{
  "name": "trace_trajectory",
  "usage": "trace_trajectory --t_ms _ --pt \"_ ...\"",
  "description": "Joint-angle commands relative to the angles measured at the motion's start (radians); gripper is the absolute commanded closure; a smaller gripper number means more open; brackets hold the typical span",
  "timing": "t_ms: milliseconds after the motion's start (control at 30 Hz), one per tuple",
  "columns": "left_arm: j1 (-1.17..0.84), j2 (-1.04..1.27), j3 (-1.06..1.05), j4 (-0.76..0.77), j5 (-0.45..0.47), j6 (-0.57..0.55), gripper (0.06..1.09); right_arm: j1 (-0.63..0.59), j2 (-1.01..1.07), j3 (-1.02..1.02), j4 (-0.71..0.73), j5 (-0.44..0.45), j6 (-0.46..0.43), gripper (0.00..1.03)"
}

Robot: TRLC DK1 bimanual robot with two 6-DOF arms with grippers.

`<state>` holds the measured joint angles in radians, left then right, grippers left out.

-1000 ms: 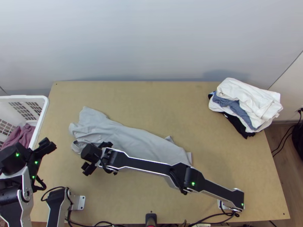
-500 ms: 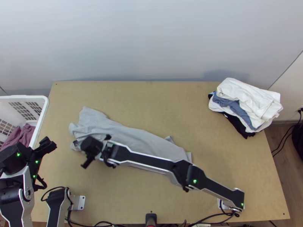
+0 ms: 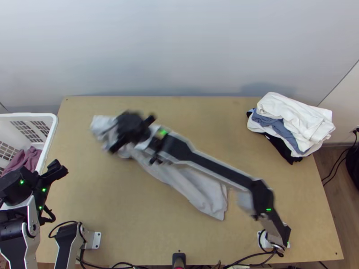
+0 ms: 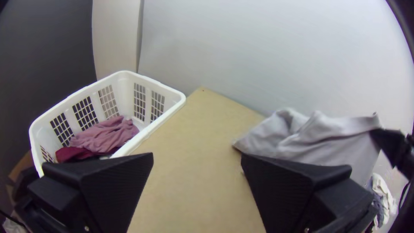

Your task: Fold the t-shirt

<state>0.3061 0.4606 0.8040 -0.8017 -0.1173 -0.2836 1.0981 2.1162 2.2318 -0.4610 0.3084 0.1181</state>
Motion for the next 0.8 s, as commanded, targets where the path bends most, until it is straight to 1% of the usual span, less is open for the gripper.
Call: trace_trajectory --t_ms 0,133,367,600,767 --pt "-0.079 -0.004 -0.008 -0.001 0.007 -0.006 0.10 -0.184 -0.256 -0.130 0.002 0.063 -0.066 1.00" --pt "-0.199 0.010 -0.008 0.002 0.008 -0.029 0.10 -0.343 -0.407 -0.285 0.004 0.061 -0.066 1.00" --pt "-0.423 0.128 0.015 0.033 0.010 -0.066 0.10 -0.598 -0.641 -0.584 0.013 0.051 -0.064 1.00" --pt "-0.700 0.320 0.090 0.052 0.010 -0.092 0.10 -0.750 -0.814 -0.854 0.013 0.012 -0.067 1.00" --pt "-0.901 0.500 0.176 0.079 0.010 -0.112 0.10 -0.825 -0.909 -0.963 0.016 0.012 -0.064 1.00"
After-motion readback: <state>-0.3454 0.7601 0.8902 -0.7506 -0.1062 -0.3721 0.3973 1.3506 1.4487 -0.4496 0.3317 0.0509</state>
